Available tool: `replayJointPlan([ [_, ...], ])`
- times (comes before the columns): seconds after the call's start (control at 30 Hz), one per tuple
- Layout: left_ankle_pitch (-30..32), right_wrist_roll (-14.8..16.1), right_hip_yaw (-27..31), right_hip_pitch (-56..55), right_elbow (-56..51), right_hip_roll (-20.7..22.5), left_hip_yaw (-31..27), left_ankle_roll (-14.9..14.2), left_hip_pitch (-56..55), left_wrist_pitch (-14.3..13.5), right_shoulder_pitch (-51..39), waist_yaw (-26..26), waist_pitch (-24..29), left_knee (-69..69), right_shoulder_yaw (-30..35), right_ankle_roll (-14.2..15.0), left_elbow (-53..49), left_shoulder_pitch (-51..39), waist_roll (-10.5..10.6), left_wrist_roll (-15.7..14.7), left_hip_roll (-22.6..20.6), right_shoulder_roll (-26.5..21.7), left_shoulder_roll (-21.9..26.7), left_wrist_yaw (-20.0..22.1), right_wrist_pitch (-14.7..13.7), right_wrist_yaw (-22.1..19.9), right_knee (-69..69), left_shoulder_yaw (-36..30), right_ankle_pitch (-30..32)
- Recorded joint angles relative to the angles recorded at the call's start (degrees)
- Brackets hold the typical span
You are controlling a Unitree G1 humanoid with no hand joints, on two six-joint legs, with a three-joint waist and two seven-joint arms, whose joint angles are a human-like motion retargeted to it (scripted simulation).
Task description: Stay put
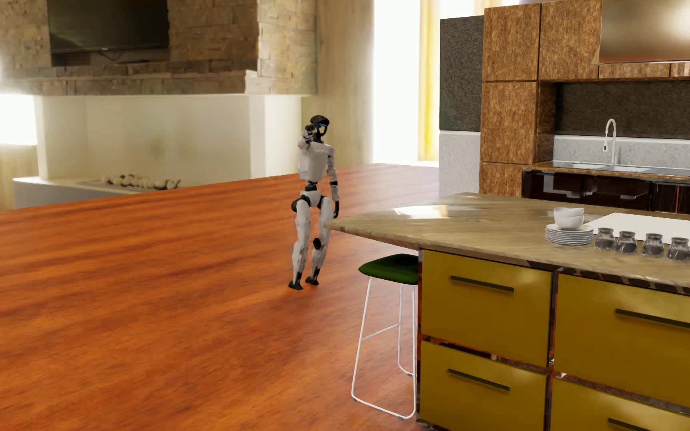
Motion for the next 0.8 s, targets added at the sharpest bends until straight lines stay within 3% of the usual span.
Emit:
replayJointPlan([
  [0.07,-0.3,0.0,0.0,0.1,0.0,0.1,0.0,0.0,-0.1,0.0,3.9,-2.5,-0.4,0.1,0.0,0.0,0.0,0.8,0.7,0.0,0.2,1.6,-0.9,0.0,0.0,0.0,-0.2,-1.5,0.4],
  [0.23,0.2,0.0,0.0,0.2,-1.8,0.2,0.0,0.0,0.6,0.0,26.4,-6.8,-0.7,-1.0,0.0,0.0,4.0,-3.6,3.4,0.0,0.5,11.0,-3.1,0.0,0.0,0.0,-0.2,-8.0,0.6],
  [0.4,1.4,0.0,0.0,0.1,-2.9,-0.1,0.0,0.0,1.1,0.0,49.6,-6.9,-0.5,-1.9,0.0,0.0,0.8,-7.5,8.1,0.0,0.5,23.3,-7.4,0.0,0.0,0.0,0.0,1.1,0.0],
  [0.47,1.8,0.0,0.0,-0.1,-3.9,-0.3,0.0,0.0,1.1,0.0,57.3,-8.3,-0.3,-2.3,0.0,0.0,-0.2,-7.9,10.0,0.0,0.3,27.6,-8.9,0.0,0.0,0.0,-0.1,1.2,-0.2],
  [0.53,2.2,0.0,0.0,-0.4,-3.1,-0.5,0.0,0.0,0.9,0.0,63.2,-9.4,-0.2,-2.6,0.0,0.0,0.9,-8.8,11.5,0.0,0.1,31.4,-10.2,0.0,0.0,0.0,0.1,-2.9,-0.4],
  [0.63,2.3,0.0,0.0,-0.5,-8.6,-1.0,0.0,0.0,0.7,0.0,73.5,-10.5,-0.2,-2.5,0.0,0.0,0.9,-8.3,13.0,0.0,-0.4,33.4,-11.1,0.0,0.0,0.0,0.0,-5.1,-0.6],
  [0.8,0.6,0.0,0.0,-1.0,-19.6,-1.2,0.0,0.0,0.0,0.0,87.1,-11.0,-0.8,-0.9,0.0,0.0,2.0,-6.1,13.1,0.0,-1.1,34.5,-10.6,0.0,0.0,0.0,0.4,-3.7,-1.2],
])
